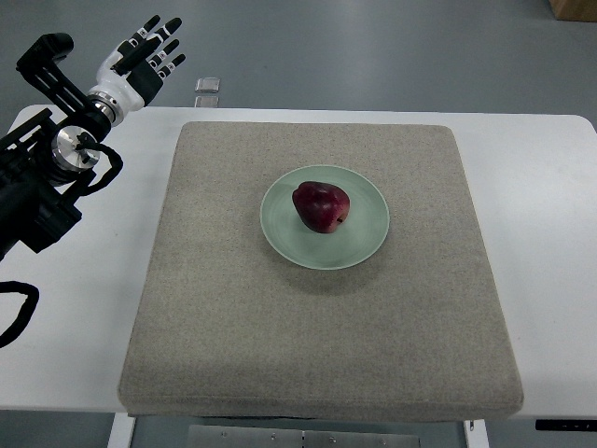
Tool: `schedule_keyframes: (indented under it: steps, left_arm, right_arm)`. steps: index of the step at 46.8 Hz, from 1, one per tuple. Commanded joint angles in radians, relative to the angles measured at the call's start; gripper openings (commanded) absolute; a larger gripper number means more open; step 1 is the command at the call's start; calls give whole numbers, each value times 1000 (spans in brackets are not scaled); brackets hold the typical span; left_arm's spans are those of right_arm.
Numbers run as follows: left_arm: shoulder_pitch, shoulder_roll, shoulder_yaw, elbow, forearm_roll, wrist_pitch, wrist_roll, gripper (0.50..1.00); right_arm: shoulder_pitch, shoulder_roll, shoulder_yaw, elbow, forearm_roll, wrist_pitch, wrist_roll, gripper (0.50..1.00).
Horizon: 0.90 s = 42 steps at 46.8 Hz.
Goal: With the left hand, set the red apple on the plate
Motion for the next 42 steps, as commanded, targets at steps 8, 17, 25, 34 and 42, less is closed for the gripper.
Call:
schedule_keyframes:
  steps: [8, 17, 25, 34, 42]
  left_arm:
    - [-14, -6, 3, -4, 3, -1, -20, 992]
    - [-15, -5, -2, -2, 3, -1, -20, 992]
    - [-17, -2, -10, -1, 3, 1, -20, 992]
    - [-28, 6, -7, 1, 3, 1, -20, 992]
    - [-17, 6, -8, 1, 3, 7, -20, 992]
  right_arm:
    - [0, 0, 0, 0, 1, 0, 0, 964]
    - [0, 0, 0, 0, -1, 0, 0, 964]
    - [0, 0, 0, 0, -1, 0, 0, 964]
    - [1, 0, 0, 1, -1, 0, 0, 964]
    - [1, 0, 0, 1, 2, 1, 0, 964]
